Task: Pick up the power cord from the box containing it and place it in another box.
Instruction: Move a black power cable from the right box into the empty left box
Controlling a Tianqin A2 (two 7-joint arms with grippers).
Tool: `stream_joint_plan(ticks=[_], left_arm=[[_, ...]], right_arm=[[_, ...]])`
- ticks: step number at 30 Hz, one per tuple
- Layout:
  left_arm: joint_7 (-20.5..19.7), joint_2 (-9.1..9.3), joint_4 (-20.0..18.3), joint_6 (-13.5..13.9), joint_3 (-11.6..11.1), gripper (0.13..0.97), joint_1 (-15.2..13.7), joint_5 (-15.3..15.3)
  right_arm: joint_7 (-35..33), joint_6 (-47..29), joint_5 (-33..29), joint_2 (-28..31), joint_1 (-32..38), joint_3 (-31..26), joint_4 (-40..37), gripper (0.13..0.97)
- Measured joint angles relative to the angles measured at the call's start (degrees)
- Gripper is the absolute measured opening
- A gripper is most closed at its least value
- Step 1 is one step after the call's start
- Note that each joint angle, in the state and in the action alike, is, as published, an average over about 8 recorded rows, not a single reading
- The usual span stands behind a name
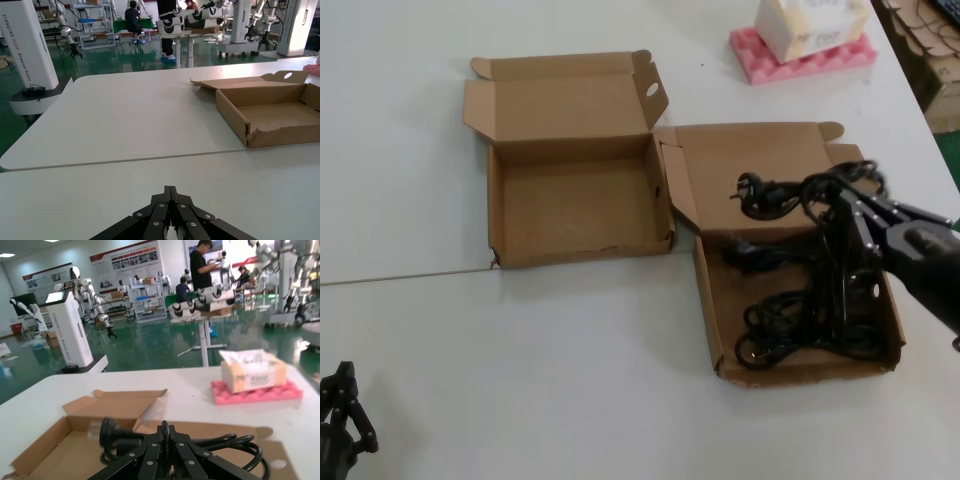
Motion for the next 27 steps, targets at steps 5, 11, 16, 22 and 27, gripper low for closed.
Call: stream_joint_plan(ticks=[5,11,16,22,27], left_arm=[[0.00,0.00,0.00,0.00,0.00,0.163,0.00,0.00],[0.00,0.00,0.00,0.00,0.00,0.163,0.00,0.00],[0.00,0.00,0.00,0.00,0.00,0.163,0.00,0.00],[0.00,0.00,0.00,0.00,0.00,0.163,0.00,0.00],[0.00,0.00,0.00,0.00,0.00,0.163,0.00,0.00]], right_arm=[[0.00,2.42,0.65,1.39,0.00,-1.73,0.78,0.162],[0.00,4.80,1.76,2.48,0.71,-3.82,2.09,0.161],[0.00,5.68,2.50,1.98,2.88,-6.59,2.50,0.161],[0.00,5.11,3.02,-1.84,7.96,-10.78,-1.04,0.161],[0.00,3.87,2.83,-7.83,15.05,-13.53,-9.43,0.161]])
